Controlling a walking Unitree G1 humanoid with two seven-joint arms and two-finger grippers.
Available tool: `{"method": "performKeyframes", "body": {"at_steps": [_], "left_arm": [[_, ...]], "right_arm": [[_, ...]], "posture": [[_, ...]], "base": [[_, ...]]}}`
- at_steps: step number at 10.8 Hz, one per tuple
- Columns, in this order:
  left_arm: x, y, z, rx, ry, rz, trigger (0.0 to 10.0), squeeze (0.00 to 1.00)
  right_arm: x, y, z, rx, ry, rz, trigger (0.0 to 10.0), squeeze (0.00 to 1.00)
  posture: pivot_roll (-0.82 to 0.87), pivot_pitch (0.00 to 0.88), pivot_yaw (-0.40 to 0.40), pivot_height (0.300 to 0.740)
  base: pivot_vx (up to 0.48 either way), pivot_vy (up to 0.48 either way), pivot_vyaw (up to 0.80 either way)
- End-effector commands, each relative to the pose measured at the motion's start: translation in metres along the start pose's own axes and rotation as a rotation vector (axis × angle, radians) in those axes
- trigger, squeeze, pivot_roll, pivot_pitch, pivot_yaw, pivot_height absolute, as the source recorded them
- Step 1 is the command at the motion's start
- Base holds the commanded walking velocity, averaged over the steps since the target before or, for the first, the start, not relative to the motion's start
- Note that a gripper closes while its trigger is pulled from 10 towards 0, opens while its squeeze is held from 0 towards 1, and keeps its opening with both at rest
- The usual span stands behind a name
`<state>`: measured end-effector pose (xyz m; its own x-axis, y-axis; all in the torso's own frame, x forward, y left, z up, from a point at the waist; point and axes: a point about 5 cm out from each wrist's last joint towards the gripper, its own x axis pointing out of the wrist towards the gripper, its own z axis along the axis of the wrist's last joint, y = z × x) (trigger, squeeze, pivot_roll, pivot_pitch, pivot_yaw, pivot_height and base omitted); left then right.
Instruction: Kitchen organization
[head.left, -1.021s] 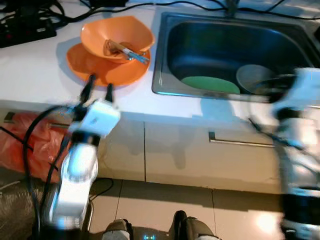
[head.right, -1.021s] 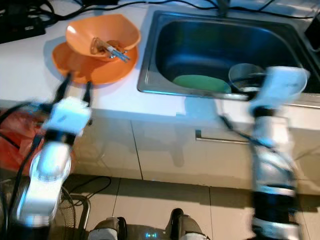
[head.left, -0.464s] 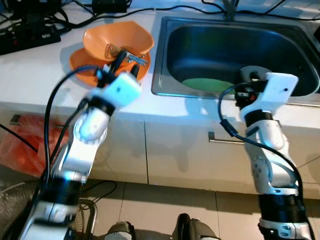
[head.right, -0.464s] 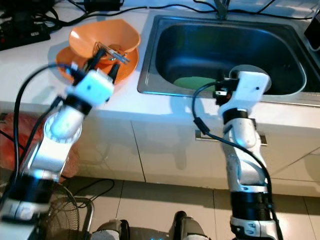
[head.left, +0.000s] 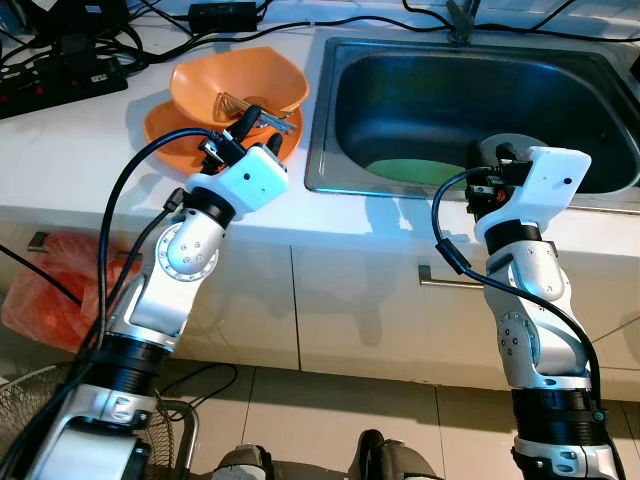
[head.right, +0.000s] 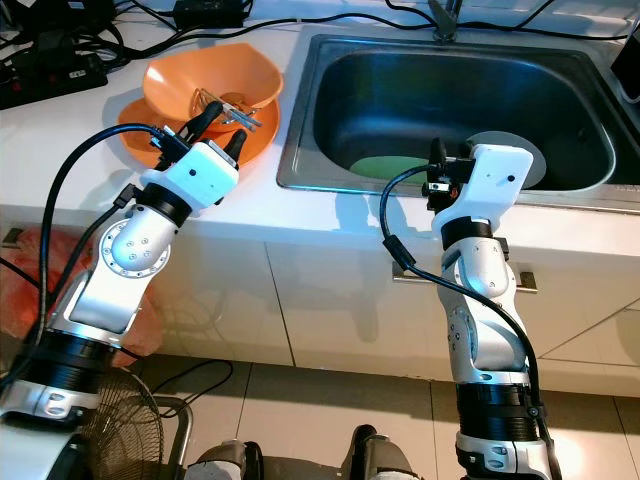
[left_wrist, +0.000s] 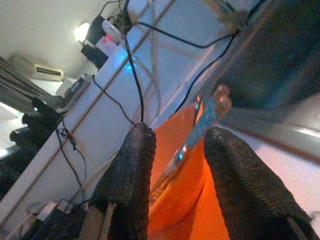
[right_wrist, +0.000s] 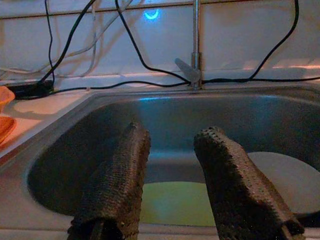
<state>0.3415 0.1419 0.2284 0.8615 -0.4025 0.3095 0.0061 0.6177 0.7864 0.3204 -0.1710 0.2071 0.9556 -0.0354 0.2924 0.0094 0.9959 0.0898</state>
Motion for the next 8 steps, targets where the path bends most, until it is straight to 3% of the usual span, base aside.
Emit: {"method": "performKeyframes", "body": {"at_steps": [1, 4, 8], "left_arm": [[0.001, 0.002, -0.005, 0.038, 0.03, -0.002, 10.0, 0.0], [0.003, 0.008, -0.012, 0.072, 0.081, 0.026, 10.0, 0.0], [0.018, 0.0, -0.009, 0.051, 0.059, 0.012, 10.0, 0.0]], "right_arm": [[0.002, 0.003, 0.001, -0.002, -0.012, 0.009, 10.0, 0.0], [0.003, 0.003, 0.001, 0.004, -0.015, 0.013, 10.0, 0.0], [0.003, 0.005, 0.001, 0.006, -0.016, 0.016, 10.0, 0.0]], "posture": [[0.14, 0.132, 0.014, 0.74], [0.14, 0.135, 0.012, 0.74], [0.13, 0.141, 0.01, 0.74]], "base": [[0.0, 0.0, 0.0], [0.0, 0.0, 0.0], [0.0, 0.0, 0.0]]}}
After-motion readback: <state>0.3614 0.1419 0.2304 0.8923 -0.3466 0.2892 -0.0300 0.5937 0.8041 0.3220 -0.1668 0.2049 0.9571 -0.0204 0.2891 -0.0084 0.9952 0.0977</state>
